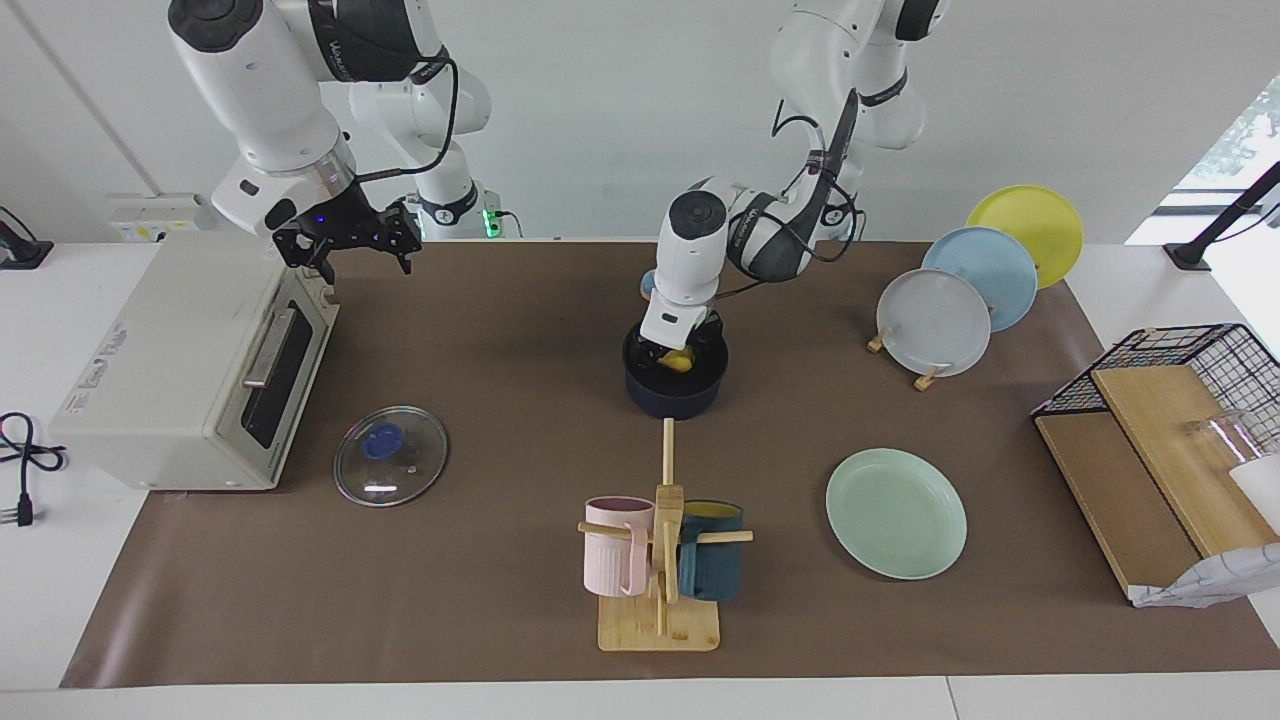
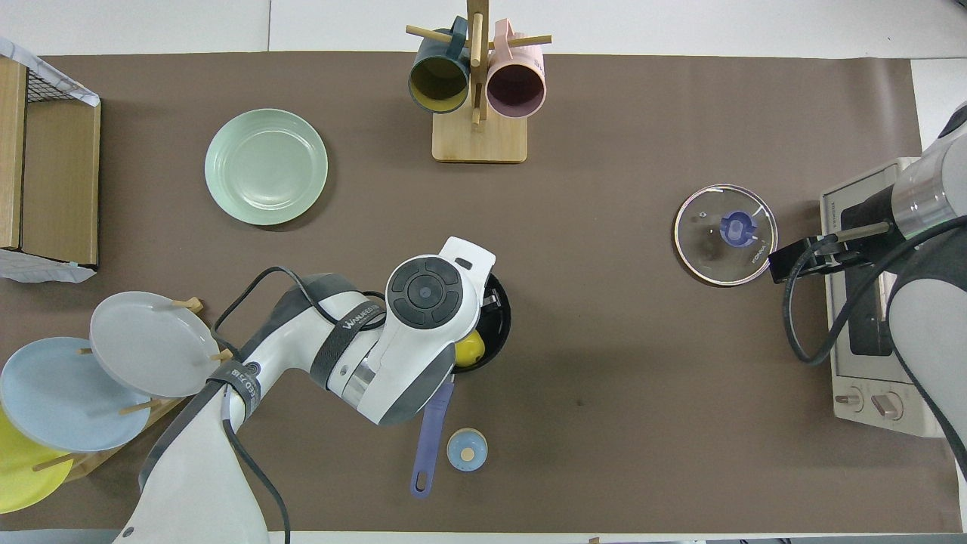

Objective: Transfer potato from pot to plate
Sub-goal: 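Close the left gripper on the yellow potato inside the pot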

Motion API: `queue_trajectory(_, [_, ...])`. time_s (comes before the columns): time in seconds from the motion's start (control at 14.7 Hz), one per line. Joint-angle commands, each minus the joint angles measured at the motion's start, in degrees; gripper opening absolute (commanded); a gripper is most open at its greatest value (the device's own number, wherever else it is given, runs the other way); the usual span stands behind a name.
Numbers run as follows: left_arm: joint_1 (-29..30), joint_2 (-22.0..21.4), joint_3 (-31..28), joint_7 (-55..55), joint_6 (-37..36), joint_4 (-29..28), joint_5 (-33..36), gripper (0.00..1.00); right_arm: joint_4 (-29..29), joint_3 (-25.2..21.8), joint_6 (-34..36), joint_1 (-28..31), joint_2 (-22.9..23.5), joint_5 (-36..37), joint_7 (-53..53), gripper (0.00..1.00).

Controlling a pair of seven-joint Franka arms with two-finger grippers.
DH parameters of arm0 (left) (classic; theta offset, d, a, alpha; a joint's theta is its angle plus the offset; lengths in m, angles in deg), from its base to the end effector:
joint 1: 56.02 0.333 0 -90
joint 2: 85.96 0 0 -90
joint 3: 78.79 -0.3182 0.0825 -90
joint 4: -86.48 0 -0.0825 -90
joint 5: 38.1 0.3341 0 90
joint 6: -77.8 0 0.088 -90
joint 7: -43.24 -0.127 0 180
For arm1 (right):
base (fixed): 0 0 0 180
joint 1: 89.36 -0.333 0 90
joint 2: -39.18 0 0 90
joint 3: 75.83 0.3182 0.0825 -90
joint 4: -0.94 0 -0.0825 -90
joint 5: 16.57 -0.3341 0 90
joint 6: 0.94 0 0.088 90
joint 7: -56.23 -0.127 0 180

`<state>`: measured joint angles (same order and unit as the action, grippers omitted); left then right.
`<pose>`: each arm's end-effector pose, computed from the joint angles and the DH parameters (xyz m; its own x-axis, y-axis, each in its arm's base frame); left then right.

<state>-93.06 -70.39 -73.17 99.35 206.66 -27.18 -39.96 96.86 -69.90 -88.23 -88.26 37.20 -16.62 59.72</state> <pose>0.4146 -0.3809 0.3432 0.9658 0.2550 -0.0460 0.2563 -0.9663 0.0237 0.4814 0.0416 0.5768 0.9828 0.1437 -0.1159 0.1442 -0.9895 -0.0044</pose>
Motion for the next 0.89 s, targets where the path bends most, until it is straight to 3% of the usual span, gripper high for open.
queue_trajectory(0.0, [-0.58,-0.98,-0.79,-1.35,-0.89,-0.94,-0.16,0.75,0.23,-0.31,0.46,-0.47,0.22,-0.04,-1.11,1.0])
queue_trajectory(0.48, [0.03,-1.16,-0.79,-2.67,-2.21,-0.86,-0.16,0.27,-0.65,-1.19,0.28,-0.83,1.27,0.23,-1.2,1.0])
queue_trajectory(0.54, [0.03,-1.16,-0.79,-2.67,-2.3,-0.77,-0.16,0.29,-0.65,-0.84,0.72,-0.83,1.18,0.84,-1.29,1.0])
queue_trajectory(0.61, [0.03,-1.16,-0.7,-2.58,-2.21,-0.86,-0.16,0.54,-0.56,-0.75,0.72,-0.83,1.01,0.93,-1.29,1.0])
queue_trajectory(0.75, [0.03,-1.24,-0.79,-2.49,-2.65,-0.94,-0.16,0.73,-0.3,-0.83,0.72,-0.83,0.74,0.85,-1.29,1.0])
queue_trajectory(0.82, [-0.06,-1.42,-0.79,-2.58,-2.91,-1.03,-0.16,0.95,-0.12,-0.83,0.64,-0.92,0.66,0.85,-1.29,1.0])
